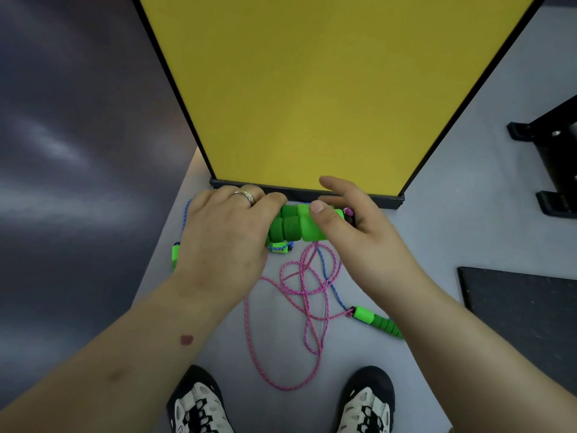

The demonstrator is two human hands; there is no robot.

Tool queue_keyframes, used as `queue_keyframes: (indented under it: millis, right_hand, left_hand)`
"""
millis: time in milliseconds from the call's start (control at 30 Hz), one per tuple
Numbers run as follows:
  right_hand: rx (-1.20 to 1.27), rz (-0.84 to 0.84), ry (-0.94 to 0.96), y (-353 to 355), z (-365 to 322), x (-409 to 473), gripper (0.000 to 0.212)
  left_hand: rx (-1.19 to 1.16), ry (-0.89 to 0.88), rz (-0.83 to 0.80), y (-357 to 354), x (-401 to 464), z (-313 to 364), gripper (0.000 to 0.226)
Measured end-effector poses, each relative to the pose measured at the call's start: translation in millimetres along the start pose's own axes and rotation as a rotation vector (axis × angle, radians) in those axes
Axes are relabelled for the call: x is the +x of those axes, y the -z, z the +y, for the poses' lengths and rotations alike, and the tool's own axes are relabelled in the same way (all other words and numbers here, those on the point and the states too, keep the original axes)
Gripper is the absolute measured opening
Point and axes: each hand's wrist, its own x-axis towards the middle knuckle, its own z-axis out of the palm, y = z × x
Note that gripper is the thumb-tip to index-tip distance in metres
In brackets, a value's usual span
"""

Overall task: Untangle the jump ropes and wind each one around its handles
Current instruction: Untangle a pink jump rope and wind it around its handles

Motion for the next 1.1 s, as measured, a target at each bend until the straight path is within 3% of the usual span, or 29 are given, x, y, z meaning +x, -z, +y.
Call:
queue_keyframes:
  millis: [133,233,300,433,633,700,800,900,1100]
  right_hand:
    - [0.028,-0.090,-0.124,5,0,3,0.040]
    - [0.184,-0.135,-0.201,7,3,6,0.045]
    - [0.269,-0.134,-0.167,6,4,7,0.041]
    - [0.142,-0.130,-0.039,3,4,4,0.030]
    - [0.120,-0.176,0.008,0,2,1,0.025]
    - [0.055,-0.139,0.051,0,3,1,0.021]
    - [-0.109,0.048,0.098,3,5,6,0.010]
    - [-0.100,0.190,0.009,8,7,11,0.004]
    - [-0.409,0.280,0.057,3,5,4,0.043]
  left_hand:
    - [0.021,0.019,0.022,-4,-3,0,0.063]
    - [0.020,0.028,0.018,-5,-4,4,0.063]
    - [0.002,0.040,-0.002,-4,-3,5,0.063]
    - [-0.024,0.071,-0.061,0,-1,6,0.058]
    - [-0.070,0.032,-0.117,4,0,8,0.041]
    - [-0.038,0.039,-0.118,4,1,6,0.043]
    - [0.021,0.048,-0.098,6,2,1,0.047]
    - [0.041,0.070,-0.093,8,2,-4,0.051]
    - [0.090,0.054,-0.101,5,0,1,0.058]
